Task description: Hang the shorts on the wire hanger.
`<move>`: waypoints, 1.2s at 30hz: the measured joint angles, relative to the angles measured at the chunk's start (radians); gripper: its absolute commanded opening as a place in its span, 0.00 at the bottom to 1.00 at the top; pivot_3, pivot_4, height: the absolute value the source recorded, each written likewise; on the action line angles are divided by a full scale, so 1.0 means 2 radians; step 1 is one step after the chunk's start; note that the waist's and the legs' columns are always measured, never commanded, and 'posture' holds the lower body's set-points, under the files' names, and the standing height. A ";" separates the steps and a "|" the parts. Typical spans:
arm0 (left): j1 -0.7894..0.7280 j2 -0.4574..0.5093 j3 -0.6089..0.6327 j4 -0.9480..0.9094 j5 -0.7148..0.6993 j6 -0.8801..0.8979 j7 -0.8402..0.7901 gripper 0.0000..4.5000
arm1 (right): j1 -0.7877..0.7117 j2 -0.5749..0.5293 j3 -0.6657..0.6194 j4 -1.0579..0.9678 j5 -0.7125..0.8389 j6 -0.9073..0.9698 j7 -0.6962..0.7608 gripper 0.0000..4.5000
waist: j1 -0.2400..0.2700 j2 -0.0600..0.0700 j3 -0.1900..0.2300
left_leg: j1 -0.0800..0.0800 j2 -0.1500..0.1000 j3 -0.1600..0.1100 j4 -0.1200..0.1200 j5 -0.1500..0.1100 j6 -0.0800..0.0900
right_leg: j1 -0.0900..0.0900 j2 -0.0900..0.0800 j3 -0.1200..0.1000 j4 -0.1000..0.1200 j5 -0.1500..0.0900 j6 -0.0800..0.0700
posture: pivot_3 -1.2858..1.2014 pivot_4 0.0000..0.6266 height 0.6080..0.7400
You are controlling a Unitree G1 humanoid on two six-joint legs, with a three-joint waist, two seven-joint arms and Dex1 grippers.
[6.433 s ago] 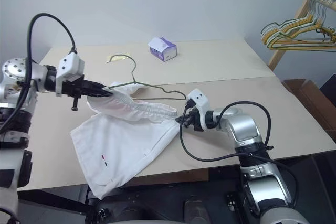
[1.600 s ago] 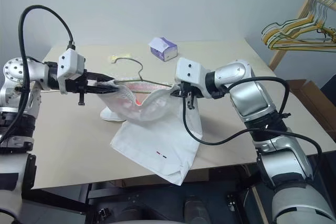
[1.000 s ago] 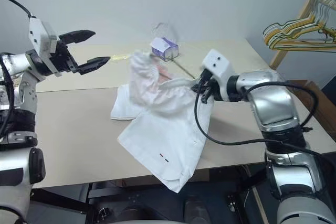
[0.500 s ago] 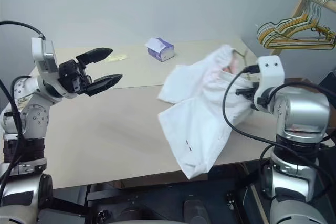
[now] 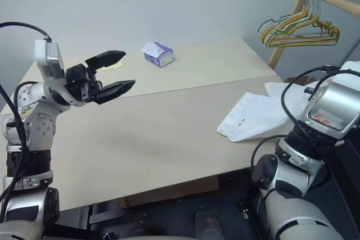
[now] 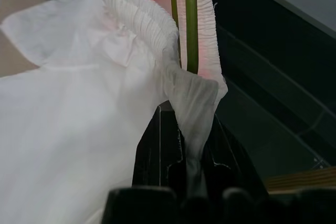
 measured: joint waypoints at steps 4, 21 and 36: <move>0.007 0.000 -0.005 -0.005 0.000 0.001 0.003 1.00 | -0.042 -0.026 -0.018 0.061 0.008 -0.047 -0.021 0.01 | -0.007 0.001 0.000 | 0.001 0.000 0.000 -0.001 0.000 0.000 | 0.000 0.000 0.001 0.000 0.000 0.000 | 0.45 0.00 1.00; 0.008 0.002 -0.012 -0.012 0.002 0.000 0.004 1.00 | -0.125 -0.148 -0.134 0.309 0.104 -0.155 -0.088 0.01 | -0.011 0.002 0.001 | 0.004 -0.005 0.001 -0.007 0.000 0.001 | 0.001 0.000 0.010 -0.001 0.000 0.002 | 0.45 0.00 1.00; 0.008 0.005 -0.012 -0.017 0.000 0.001 0.000 1.00 | -0.107 -0.171 -0.139 0.368 0.158 -0.183 -0.125 0.31 | -0.011 0.002 0.001 | 0.005 -0.005 0.002 -0.007 -0.001 0.001 | 0.002 0.000 0.011 -0.003 0.001 0.003 | 0.45 0.00 1.00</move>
